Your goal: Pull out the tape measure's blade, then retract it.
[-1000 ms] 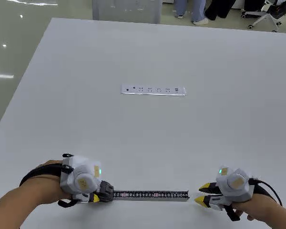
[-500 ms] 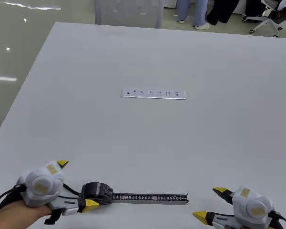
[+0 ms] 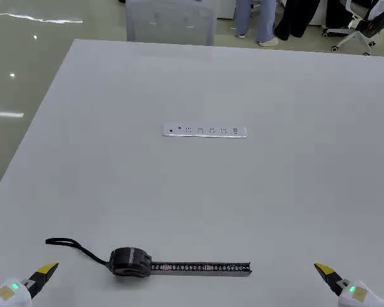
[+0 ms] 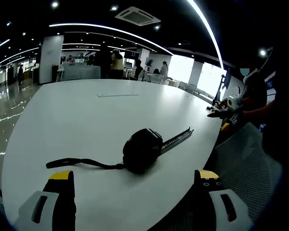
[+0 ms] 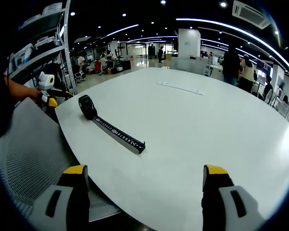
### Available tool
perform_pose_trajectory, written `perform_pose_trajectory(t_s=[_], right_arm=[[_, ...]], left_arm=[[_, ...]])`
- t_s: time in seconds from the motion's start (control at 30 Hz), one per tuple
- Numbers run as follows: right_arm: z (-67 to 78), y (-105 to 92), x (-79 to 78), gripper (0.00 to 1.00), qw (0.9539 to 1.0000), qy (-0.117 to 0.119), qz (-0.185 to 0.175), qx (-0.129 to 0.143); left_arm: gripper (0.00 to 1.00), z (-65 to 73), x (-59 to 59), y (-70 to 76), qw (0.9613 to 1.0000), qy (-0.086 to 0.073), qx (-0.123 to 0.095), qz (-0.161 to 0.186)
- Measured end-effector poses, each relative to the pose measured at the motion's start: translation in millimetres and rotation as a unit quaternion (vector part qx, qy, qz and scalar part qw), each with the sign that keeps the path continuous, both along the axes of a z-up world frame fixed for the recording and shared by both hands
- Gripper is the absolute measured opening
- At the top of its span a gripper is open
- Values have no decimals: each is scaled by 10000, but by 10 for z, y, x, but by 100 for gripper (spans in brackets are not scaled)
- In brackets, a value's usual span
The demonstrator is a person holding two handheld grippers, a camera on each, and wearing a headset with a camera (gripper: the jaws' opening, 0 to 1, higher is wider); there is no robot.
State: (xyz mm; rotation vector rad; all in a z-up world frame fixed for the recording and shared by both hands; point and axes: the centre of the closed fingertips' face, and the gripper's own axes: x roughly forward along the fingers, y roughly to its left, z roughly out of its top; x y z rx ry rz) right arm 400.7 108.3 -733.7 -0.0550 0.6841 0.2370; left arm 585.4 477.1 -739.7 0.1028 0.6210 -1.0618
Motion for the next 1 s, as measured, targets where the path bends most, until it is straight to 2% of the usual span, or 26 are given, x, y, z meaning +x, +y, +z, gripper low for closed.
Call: perform_pose_trajectory(t_s=[0.17, 0.2, 0.23, 0.27, 0.33, 0.47, 0.57, 0.6, 0.67, 0.73, 0.9, 1.0], right_arm=[[30, 18, -46, 100, 10000, -56, -46, 13], [-6, 46, -394, 100, 9990, -65, -412, 179], [-9, 82, -452, 100, 9992, -45, -361, 146], [-5, 96, -475, 100, 9993, -37, -335, 147], [10, 117, -489, 100, 9993, -51, -320, 208], [13, 116, -489, 100, 9992, -57, -326, 210], [32, 116, -479, 100, 9989, -156, -372, 236], [5, 102, -495, 100, 9993, -131, -331, 132], [13, 100, -503, 100, 9994, -100, -321, 124], [15, 88, -507, 100, 9994, -94, -295, 136], [84, 42, -480, 100, 9992, -181, -314, 172], [91, 48, -478, 99, 9997, -184, -175, 64]], left_arm=[[100, 33, -44, 37, 10000, -16, -25, 49], [100, 257, -65, 48, 9996, -285, -12, 69], [100, 270, -56, 46, 9994, -345, 19, 31], [100, 260, -48, 47, 9994, -341, 26, 34], [100, 236, -36, 52, 9996, -280, 38, 61], [100, 232, -36, 51, 9996, -266, 46, 65], [100, 315, -24, -56, 9995, -323, -8, 49], [100, 347, -15, -94, 9993, -359, -33, -39], [100, 349, 12, -83, 9991, -407, 50, -63], [100, 346, 38, -59, 9993, -381, 27, -3], [100, 314, -11, -43, 9993, -370, 80, -31], [100, 287, -42, -50, 9994, -342, 108, -29]])
